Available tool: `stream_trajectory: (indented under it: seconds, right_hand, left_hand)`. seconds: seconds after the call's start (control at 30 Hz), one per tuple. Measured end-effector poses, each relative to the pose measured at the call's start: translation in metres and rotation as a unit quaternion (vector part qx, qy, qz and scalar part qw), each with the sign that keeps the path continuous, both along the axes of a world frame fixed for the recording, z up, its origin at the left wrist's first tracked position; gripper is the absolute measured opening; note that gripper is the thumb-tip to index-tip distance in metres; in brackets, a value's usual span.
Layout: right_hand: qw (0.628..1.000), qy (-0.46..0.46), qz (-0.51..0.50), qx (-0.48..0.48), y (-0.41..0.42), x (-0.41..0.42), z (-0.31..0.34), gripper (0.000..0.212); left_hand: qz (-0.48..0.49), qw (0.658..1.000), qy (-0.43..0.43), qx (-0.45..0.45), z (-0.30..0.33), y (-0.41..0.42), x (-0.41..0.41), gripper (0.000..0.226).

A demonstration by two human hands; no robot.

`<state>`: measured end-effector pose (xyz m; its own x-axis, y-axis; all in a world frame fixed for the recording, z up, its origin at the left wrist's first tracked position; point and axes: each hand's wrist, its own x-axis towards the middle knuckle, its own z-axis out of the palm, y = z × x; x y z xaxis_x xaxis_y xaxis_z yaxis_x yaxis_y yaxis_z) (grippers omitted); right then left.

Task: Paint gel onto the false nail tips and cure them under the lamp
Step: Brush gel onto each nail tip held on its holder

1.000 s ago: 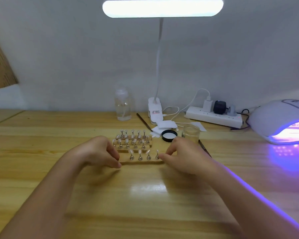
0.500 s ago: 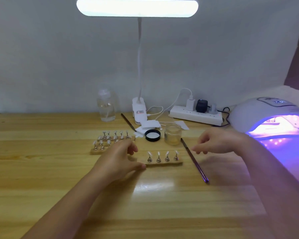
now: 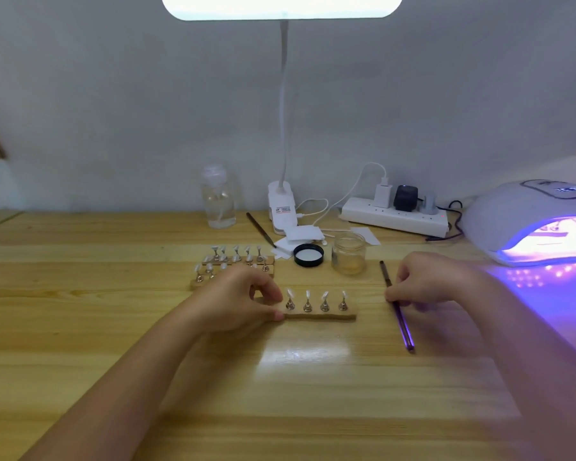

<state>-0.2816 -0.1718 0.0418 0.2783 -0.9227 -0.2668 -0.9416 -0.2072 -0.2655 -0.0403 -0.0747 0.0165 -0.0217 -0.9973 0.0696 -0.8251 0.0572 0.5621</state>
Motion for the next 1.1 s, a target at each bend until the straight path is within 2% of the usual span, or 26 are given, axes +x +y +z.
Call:
stream_trajectory:
  seconds: [0.1, 0.2, 0.33, 0.5, 0.63, 0.7, 0.77, 0.87, 0.9, 0.97, 1.0, 1.07, 1.1]
  right_hand:
    - [1.000, -0.009, -0.002, -0.022, 0.001, -0.001, 0.002, 0.028]
    - [0.995, -0.059, -0.014, -0.074, -0.001, -0.004, 0.006, 0.030]
    - [0.962, -0.258, -0.043, -0.078, -0.004, -0.010, 0.012, 0.026]
    - [0.849, -0.519, -0.102, -0.005, -0.004, -0.010, 0.015, 0.019]
    - [0.777, -0.615, -0.125, 0.042, -0.005, -0.015, 0.016, 0.008]
    - [0.733, -0.666, -0.123, 0.056, -0.007, -0.020, 0.014, 0.015]
    - [0.658, -0.736, -0.112, 0.112, -0.009, -0.026, 0.013, 0.020]
    - [0.519, -0.825, -0.091, 0.202, -0.011, -0.028, 0.010, 0.024]
    - [0.489, -0.842, -0.078, 0.212, -0.012, -0.029, 0.008, 0.025]
    - [0.455, -0.863, -0.039, 0.214, -0.012, -0.028, 0.004, 0.024]
    - [0.451, -0.867, -0.025, 0.209, -0.011, -0.027, 0.002, 0.022]
    - [0.460, -0.867, -0.036, 0.190, -0.011, -0.023, 0.001, 0.016]
    - [0.472, -0.861, -0.059, 0.179, -0.013, -0.021, 0.001, 0.021]
  left_hand:
    - [0.006, 0.999, -0.031, 0.035, 0.009, 0.005, 0.021, 0.018]
    - [0.021, 0.998, -0.035, 0.048, 0.013, 0.009, 0.038, 0.018]
    - [0.031, 0.998, -0.040, 0.048, 0.015, 0.011, 0.047, 0.019]
    - [0.014, 1.000, -0.007, 0.018, 0.008, 0.005, 0.026, 0.016]
    - [0.022, 0.999, 0.007, -0.032, -0.003, -0.003, -0.006, 0.019]
    - [0.027, 0.998, 0.012, -0.046, -0.009, -0.007, -0.018, 0.019]
    - [0.027, 0.998, 0.020, -0.053, -0.013, -0.010, -0.027, 0.017]
    - [0.022, 0.997, 0.036, -0.062, -0.016, -0.015, -0.038, 0.012]
    - [0.017, 0.997, 0.040, -0.064, -0.016, -0.016, -0.041, 0.013]
    - [0.008, 0.997, 0.047, -0.065, -0.017, -0.019, -0.045, 0.018]
    - [0.005, 0.997, 0.052, -0.065, -0.017, -0.021, -0.046, 0.020]
    - [0.002, 0.996, 0.057, -0.063, -0.016, -0.023, -0.047, 0.023]
    - [0.003, 0.996, 0.059, -0.063, -0.016, -0.024, -0.046, 0.024]
